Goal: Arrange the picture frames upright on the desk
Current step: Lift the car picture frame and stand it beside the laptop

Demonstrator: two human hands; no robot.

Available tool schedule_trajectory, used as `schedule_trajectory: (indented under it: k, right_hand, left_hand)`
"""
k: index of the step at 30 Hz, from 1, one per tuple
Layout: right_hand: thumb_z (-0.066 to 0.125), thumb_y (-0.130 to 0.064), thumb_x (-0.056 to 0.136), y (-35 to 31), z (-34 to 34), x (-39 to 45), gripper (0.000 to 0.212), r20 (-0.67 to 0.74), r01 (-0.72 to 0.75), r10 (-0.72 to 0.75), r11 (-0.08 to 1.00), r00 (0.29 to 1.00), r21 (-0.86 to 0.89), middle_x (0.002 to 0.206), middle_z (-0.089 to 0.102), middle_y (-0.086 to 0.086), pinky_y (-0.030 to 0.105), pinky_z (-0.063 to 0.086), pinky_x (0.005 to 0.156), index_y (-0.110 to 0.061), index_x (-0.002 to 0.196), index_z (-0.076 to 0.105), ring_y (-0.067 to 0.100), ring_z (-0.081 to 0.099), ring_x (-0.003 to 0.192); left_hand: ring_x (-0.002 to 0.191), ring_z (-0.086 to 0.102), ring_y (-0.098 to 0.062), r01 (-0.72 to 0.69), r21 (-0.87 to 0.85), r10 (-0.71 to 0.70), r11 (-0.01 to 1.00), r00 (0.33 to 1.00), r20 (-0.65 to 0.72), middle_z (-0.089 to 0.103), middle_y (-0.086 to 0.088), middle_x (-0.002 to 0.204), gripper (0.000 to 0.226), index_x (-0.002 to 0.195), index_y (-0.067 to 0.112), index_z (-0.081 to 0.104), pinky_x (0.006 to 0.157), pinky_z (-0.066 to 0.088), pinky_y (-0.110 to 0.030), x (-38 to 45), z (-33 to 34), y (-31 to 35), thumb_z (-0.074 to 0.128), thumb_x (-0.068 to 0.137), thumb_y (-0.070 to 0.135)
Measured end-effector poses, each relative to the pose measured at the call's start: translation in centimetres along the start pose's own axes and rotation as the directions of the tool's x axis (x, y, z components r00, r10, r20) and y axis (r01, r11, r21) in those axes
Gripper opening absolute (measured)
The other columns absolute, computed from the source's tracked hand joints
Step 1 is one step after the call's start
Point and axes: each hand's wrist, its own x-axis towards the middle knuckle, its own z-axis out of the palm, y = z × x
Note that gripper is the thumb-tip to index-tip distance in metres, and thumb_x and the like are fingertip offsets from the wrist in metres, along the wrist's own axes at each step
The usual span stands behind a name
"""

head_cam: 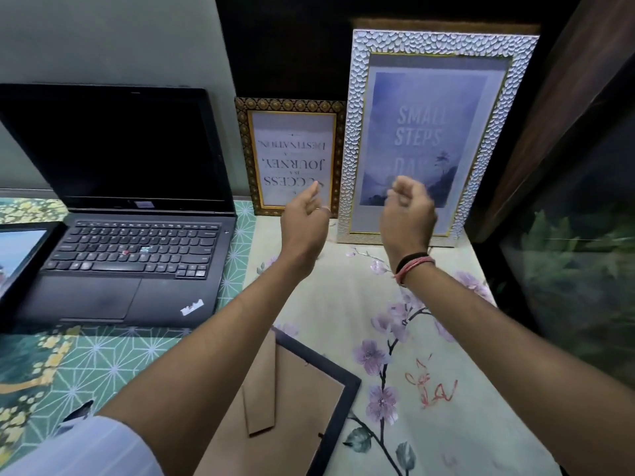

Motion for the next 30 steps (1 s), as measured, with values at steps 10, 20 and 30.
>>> schedule_trajectory:
  k: [10, 20, 30]
  right_hand:
    - [0.056, -0.027, 0.098, -3.7, 12.2, -9.8, 0.027, 0.278, -0.02, -0.014, 0.993, 0.961, 0.119, 0.108, 0.069, -0.007, 0.032, 0.055, 0.1, -0.015, 0.119, 0.07, 0.008, 0.065, 0.1]
    - [0.054, -0.039, 0.094, -8.3, 24.4, -22.0, 0.015, 0.268, -0.056, 0.016, 0.988, 0.963, 0.142, 0.101, 0.072, -0.004, 0.053, 0.056, 0.099, -0.033, 0.093, 0.067, 0.027, 0.069, 0.109]
    - [0.06, -0.021, 0.098, -9.8, 35.0, -32.4, 0.009, 0.483, -0.122, 0.12, 0.992, 0.867, -0.028, 0.086, 0.068, 0.001, 0.057, 0.059, 0.09, -0.024, 0.09, 0.063, 0.026, 0.068, 0.088]
  left_hand:
    - [0.118, 0.066, -0.014, 0.011, -0.129, -0.018, 0.992, 0.999, -0.05, 0.071, 0.001, 0.123, 0.042, 0.139, 0.004, 0.065, 0.113, 0.05, -0.033, 1.2, -13.7, -1.9, 0.062, 0.097, 0.004]
    - [0.125, 0.067, -0.02, 0.014, -0.099, -0.013, 0.995, 1.0, 0.01, 0.072, -0.006, 0.131, 0.037, 0.135, 0.006, 0.068, 0.111, 0.052, -0.037, 1.2, -33.0, -3.0, 0.064, 0.099, 0.012]
    - [0.095, 0.07, -0.022, 0.027, 0.181, 0.013, 0.983, 0.976, -0.218, 0.077, -0.006, 0.1, 0.023, 0.104, 0.014, 0.078, 0.097, 0.057, -0.042, 1.2, -50.0, -4.7, 0.062, 0.088, 0.016]
